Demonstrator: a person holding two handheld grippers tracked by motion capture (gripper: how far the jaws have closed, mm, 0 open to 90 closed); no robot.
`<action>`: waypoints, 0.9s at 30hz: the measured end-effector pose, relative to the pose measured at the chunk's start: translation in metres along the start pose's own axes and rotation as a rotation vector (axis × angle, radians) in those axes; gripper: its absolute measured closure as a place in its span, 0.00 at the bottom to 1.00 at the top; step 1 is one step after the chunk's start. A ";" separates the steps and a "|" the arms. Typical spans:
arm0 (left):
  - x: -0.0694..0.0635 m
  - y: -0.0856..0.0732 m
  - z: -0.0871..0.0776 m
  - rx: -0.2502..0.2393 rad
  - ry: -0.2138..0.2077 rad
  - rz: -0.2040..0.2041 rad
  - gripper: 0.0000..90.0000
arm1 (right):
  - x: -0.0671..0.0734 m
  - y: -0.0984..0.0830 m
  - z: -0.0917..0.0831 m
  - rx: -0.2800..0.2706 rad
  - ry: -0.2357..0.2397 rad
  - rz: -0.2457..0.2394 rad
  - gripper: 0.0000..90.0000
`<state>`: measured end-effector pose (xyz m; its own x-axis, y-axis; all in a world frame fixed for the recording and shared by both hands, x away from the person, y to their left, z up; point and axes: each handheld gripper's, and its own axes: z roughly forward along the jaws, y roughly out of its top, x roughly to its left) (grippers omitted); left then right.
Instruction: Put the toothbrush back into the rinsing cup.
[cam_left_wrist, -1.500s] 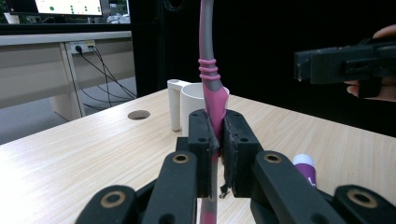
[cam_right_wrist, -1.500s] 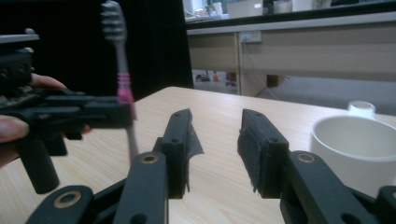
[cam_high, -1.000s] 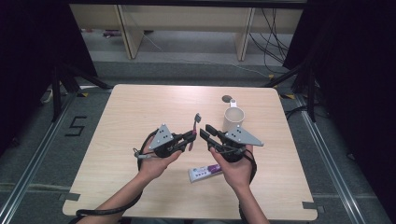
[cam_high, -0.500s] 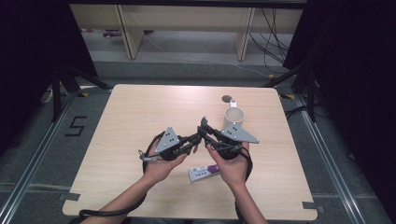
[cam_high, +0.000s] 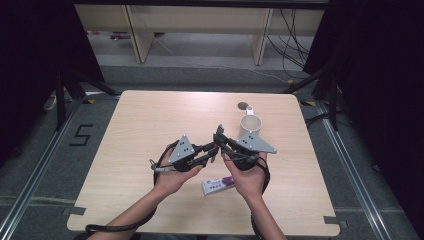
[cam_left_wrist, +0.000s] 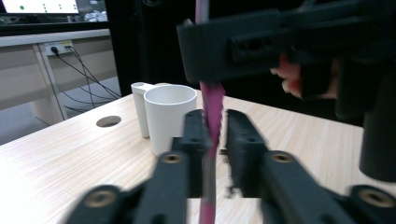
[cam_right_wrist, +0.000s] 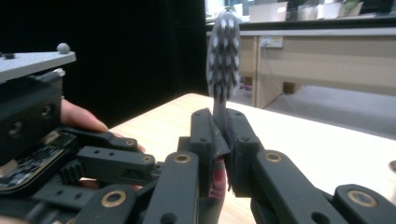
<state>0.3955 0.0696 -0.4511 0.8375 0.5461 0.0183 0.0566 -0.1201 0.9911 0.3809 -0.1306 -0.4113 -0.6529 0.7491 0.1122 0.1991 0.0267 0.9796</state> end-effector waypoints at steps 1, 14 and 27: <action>0.000 0.000 -0.001 0.006 0.001 0.022 0.73 | -0.002 0.001 -0.001 -0.006 -0.006 -0.004 0.93; 0.015 -0.001 -0.034 0.073 0.062 0.059 0.49 | -0.029 0.021 -0.014 -0.034 -0.078 -0.026 0.93; 0.041 -0.014 -0.068 0.087 0.158 0.023 0.46 | -0.047 0.033 -0.020 -0.048 -0.125 -0.018 0.93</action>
<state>0.3922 0.1507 -0.4557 0.7437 0.6650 0.0684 0.0908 -0.2018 0.9752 0.4035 -0.1779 -0.3804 -0.5591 0.8256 0.0762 0.1508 0.0109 0.9885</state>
